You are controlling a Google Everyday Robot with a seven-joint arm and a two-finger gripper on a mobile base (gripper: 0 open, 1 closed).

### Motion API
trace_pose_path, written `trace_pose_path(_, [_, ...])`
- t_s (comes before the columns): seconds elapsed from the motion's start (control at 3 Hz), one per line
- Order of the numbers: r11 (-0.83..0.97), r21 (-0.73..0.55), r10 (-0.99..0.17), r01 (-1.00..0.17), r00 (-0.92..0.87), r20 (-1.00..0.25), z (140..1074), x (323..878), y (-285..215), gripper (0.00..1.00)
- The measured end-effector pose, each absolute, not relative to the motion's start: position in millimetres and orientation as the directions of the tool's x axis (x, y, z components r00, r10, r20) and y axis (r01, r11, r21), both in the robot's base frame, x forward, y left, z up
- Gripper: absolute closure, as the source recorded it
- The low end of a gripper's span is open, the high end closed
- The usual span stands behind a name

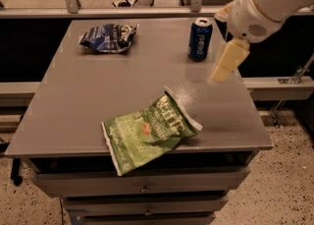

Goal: Pick blue chip bag

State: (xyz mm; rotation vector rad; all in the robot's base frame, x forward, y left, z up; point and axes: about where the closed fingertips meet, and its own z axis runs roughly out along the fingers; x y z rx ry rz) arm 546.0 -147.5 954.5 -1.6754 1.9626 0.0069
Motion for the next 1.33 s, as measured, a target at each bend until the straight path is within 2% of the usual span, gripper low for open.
trace_pose_path(0.33, [0.207,-0.405,-0.860,-0.890,0.032,-0.509,958.3,602.3,-94.3,0.00])
trace_pose_path(1.0, [0.212,-0.406,-0.855,-0.889,0.032,-0.517,960.7,602.2,-94.4,0.00])
trace_pose_path(1.33, [0.265,-0.400,-0.787,-0.877,0.043,-0.615,963.4,628.3,-66.4,0.00])
